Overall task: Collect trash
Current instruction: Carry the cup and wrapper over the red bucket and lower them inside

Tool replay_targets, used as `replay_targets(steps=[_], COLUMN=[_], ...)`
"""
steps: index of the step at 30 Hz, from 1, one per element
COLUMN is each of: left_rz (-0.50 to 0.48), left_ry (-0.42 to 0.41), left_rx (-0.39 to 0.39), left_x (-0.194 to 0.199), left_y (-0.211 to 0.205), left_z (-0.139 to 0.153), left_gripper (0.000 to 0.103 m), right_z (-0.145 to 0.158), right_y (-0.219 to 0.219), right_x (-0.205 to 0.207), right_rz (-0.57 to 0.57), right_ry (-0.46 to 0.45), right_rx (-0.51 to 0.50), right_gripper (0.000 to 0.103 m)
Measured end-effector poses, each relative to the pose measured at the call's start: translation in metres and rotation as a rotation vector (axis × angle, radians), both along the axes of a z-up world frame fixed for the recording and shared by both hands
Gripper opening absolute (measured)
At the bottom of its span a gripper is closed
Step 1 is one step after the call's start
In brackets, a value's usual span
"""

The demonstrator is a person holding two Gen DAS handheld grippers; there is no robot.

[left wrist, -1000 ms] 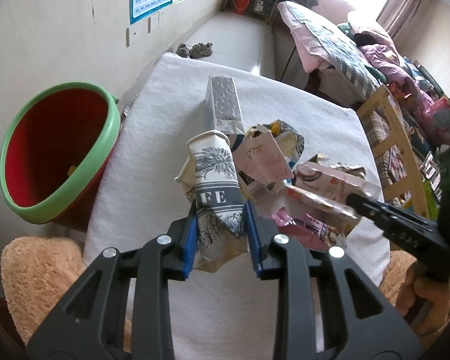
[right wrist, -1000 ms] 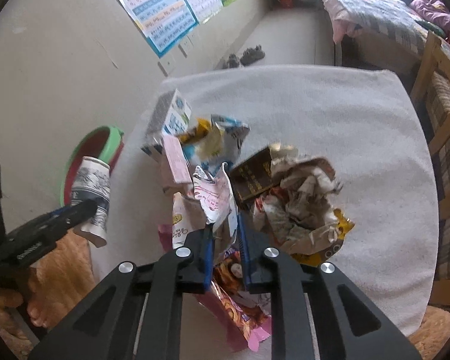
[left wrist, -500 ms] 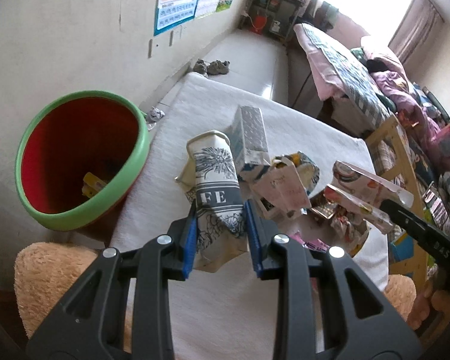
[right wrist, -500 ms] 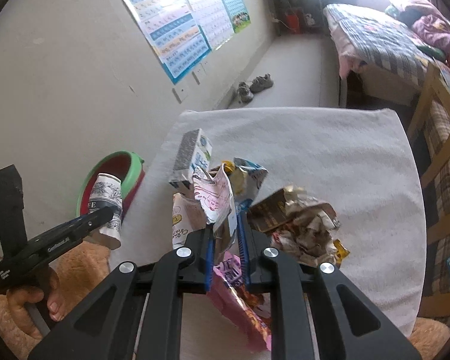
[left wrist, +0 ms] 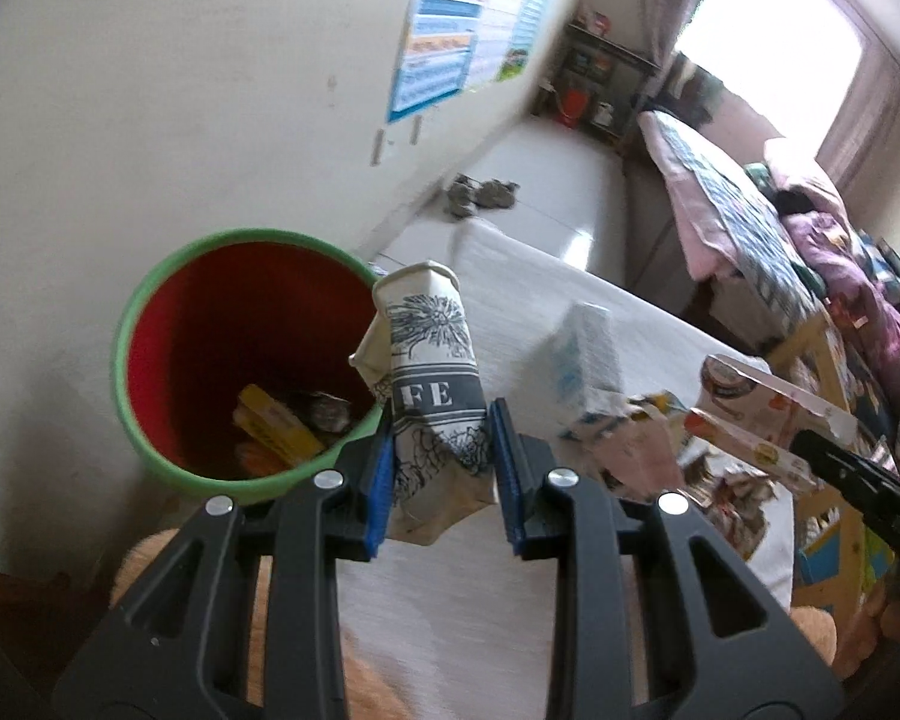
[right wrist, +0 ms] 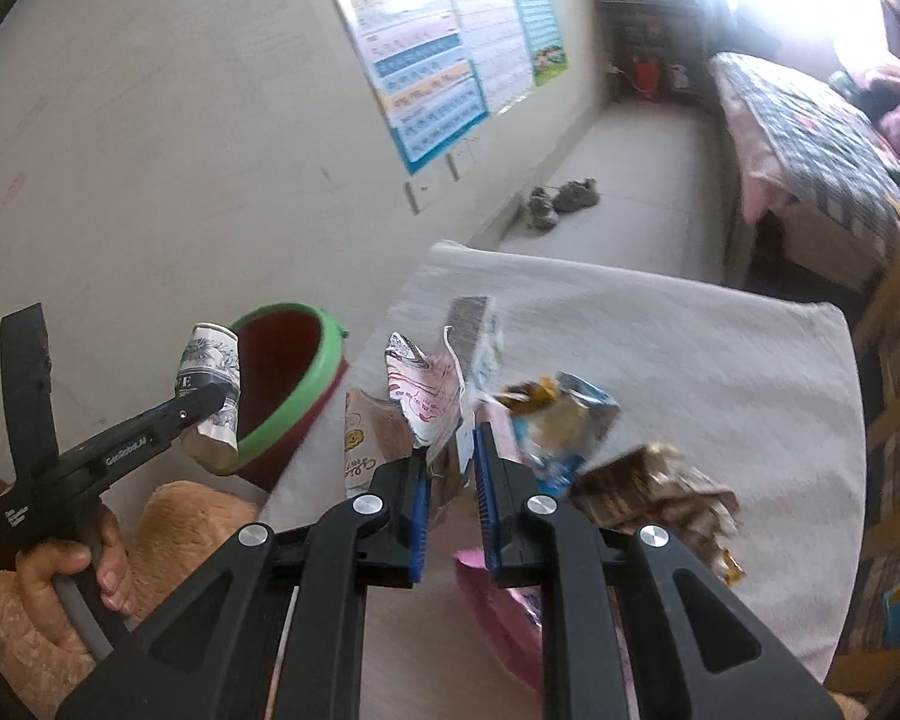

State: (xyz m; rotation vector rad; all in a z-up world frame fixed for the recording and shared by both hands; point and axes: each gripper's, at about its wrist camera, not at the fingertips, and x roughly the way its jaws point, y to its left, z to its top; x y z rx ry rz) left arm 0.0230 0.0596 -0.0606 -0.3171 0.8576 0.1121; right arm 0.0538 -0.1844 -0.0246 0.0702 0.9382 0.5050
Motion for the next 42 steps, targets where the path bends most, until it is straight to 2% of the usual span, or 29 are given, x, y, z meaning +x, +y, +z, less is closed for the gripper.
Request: replay_targets(steps=[7,14,23,31,42], left_rz=[0.101,0.153,0.191,0.192,0.189], left_ry=[0.000,0.020,0.060,0.088,0.120], left_rx=[-0.018,-0.040,-0.082,-0.090,-0.077], left_x=[-0.008,-0.019,-0.020,-0.001,0.010], left_y=[0.050,0.088,0.122,0.135,0.135], left_z=[-0.002,-0.009,-0.031,-0.043,-0.055], left_gripper=[0.028,0.028,0.028,0.028,0.028], right_z=[0.006,0.010,-0.003,-0.018,-0.023], right_y=[0.051,0.099,0.146,0.182,0.198], right_x=[0.016,0.029,0.042,0.056,0.069], right_rz=[0.094,0.150,0.196,0.234,0.241], right_ry=[-0.011,-0.021,0.008,0.036,0.056], right_rx=[-0.012,-0.012,-0.040,-0.060,-0.040], right_gripper=[0.014,0.014,0.014,0.014,0.015])
